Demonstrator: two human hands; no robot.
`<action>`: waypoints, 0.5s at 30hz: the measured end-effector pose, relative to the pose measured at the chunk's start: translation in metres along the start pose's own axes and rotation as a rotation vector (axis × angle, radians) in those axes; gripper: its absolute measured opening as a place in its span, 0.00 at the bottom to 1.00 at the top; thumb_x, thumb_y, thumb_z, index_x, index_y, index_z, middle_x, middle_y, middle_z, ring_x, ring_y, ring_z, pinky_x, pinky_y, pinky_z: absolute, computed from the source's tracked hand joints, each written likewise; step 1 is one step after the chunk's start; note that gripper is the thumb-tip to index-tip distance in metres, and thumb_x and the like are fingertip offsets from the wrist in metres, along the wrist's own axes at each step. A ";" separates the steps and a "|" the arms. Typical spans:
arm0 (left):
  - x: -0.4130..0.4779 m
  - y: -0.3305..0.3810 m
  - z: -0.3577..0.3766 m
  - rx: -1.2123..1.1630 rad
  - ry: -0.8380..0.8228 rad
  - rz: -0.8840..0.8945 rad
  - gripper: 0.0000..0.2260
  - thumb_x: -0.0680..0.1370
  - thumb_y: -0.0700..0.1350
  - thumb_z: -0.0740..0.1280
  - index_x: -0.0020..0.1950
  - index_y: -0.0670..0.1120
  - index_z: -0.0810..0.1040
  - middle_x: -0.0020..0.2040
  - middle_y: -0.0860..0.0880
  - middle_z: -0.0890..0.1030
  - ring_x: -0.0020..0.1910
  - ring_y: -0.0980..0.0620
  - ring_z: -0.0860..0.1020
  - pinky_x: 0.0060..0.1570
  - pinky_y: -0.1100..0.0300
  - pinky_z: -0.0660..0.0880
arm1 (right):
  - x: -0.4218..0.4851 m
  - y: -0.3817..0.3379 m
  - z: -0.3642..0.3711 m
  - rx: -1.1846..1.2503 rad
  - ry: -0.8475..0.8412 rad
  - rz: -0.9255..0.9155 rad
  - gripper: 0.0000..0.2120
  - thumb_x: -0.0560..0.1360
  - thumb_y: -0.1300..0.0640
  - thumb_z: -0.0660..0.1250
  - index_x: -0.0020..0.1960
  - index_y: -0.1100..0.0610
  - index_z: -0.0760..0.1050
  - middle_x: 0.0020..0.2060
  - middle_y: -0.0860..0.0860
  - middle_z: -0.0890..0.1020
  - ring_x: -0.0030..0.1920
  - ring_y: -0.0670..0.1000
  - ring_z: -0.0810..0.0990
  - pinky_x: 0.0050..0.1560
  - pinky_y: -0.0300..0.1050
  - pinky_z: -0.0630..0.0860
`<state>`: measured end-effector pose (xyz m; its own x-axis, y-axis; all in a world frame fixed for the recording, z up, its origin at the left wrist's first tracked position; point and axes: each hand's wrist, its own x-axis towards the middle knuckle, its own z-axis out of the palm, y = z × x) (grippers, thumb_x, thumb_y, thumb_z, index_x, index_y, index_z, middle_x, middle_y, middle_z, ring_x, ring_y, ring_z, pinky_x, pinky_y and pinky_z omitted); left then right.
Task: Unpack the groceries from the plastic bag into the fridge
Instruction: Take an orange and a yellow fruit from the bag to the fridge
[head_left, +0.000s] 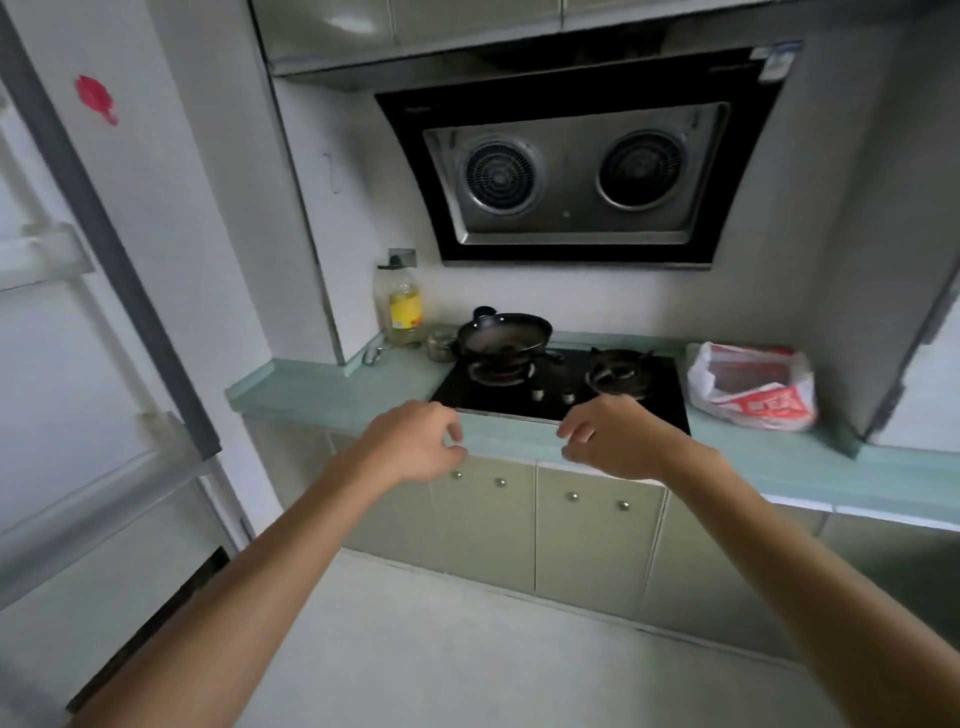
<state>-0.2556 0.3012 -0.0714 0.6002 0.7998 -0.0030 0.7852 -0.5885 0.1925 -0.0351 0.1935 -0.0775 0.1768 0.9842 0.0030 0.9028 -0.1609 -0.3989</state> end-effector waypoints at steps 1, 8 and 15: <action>0.015 0.015 0.004 -0.004 -0.004 0.039 0.11 0.74 0.54 0.67 0.56 0.55 0.80 0.53 0.51 0.83 0.55 0.49 0.80 0.55 0.54 0.76 | -0.002 0.016 -0.005 0.005 0.011 0.036 0.13 0.74 0.54 0.68 0.58 0.53 0.81 0.51 0.48 0.85 0.52 0.50 0.82 0.58 0.45 0.77; 0.124 0.109 0.031 -0.058 -0.053 0.273 0.09 0.75 0.53 0.66 0.53 0.54 0.81 0.49 0.53 0.84 0.50 0.51 0.81 0.49 0.55 0.78 | 0.012 0.121 -0.041 -0.035 0.089 0.226 0.14 0.74 0.56 0.68 0.58 0.54 0.81 0.52 0.51 0.85 0.53 0.53 0.83 0.58 0.46 0.78; 0.249 0.189 0.053 -0.077 -0.112 0.453 0.08 0.77 0.54 0.66 0.53 0.54 0.81 0.48 0.54 0.83 0.44 0.53 0.80 0.45 0.55 0.77 | 0.063 0.223 -0.081 -0.050 0.148 0.344 0.11 0.74 0.56 0.70 0.56 0.53 0.82 0.51 0.51 0.86 0.50 0.52 0.84 0.56 0.49 0.80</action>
<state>0.0502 0.3827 -0.0874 0.8958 0.4445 -0.0071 0.4295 -0.8613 0.2715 0.2092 0.2133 -0.0921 0.5246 0.8513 0.0101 0.7981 -0.4876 -0.3540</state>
